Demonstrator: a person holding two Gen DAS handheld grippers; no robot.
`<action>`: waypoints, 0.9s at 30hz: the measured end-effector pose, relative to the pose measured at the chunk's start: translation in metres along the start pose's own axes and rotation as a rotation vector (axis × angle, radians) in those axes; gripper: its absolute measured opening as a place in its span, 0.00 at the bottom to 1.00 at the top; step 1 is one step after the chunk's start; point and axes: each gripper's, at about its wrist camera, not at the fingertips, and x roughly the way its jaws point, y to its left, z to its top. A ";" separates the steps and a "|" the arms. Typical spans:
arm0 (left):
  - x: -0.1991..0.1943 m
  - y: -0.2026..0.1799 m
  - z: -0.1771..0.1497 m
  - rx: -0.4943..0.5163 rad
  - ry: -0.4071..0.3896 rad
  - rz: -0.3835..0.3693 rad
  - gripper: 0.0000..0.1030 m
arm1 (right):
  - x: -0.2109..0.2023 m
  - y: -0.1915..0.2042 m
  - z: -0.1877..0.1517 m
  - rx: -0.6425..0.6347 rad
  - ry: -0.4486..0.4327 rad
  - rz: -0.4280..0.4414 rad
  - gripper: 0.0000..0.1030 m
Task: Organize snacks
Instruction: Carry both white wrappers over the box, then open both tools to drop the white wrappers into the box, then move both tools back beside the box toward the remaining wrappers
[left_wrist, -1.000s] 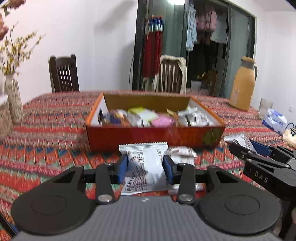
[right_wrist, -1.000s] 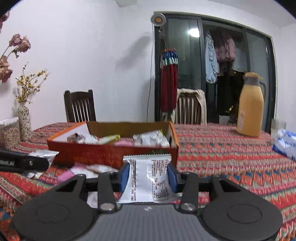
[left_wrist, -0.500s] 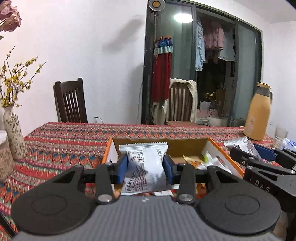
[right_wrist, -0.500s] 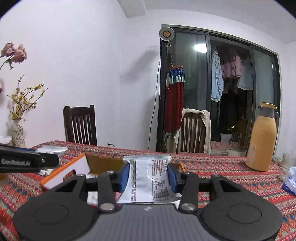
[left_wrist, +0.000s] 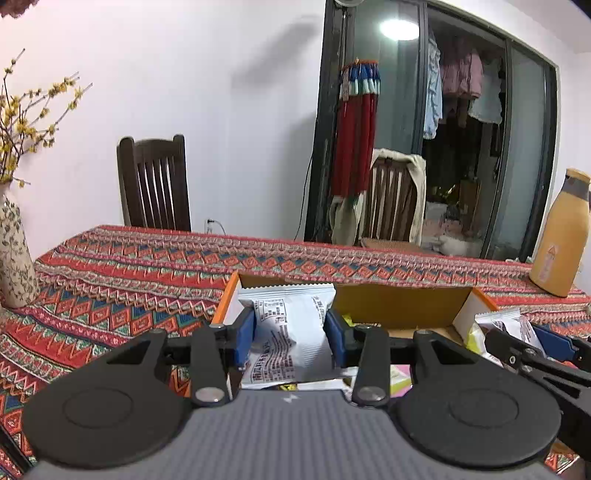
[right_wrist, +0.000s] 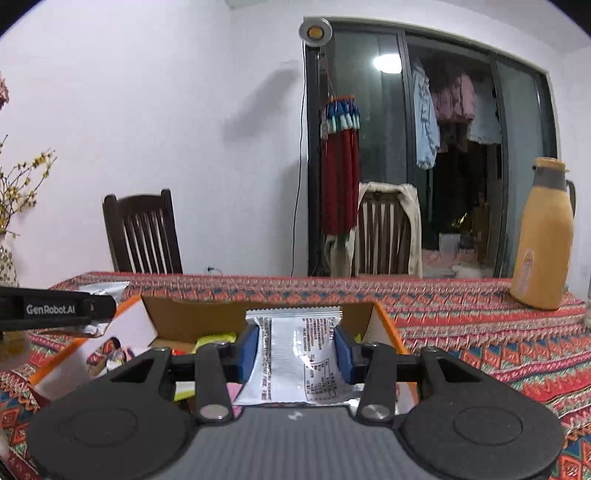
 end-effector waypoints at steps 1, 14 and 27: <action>0.001 0.001 -0.001 0.000 0.004 -0.002 0.41 | 0.001 0.000 -0.003 -0.003 0.007 0.000 0.41; -0.015 0.004 -0.007 -0.043 -0.073 0.022 1.00 | -0.007 -0.003 -0.007 0.042 -0.041 -0.029 1.00; -0.009 0.012 -0.010 -0.083 -0.033 0.033 1.00 | -0.015 -0.005 -0.007 0.063 -0.056 -0.050 1.00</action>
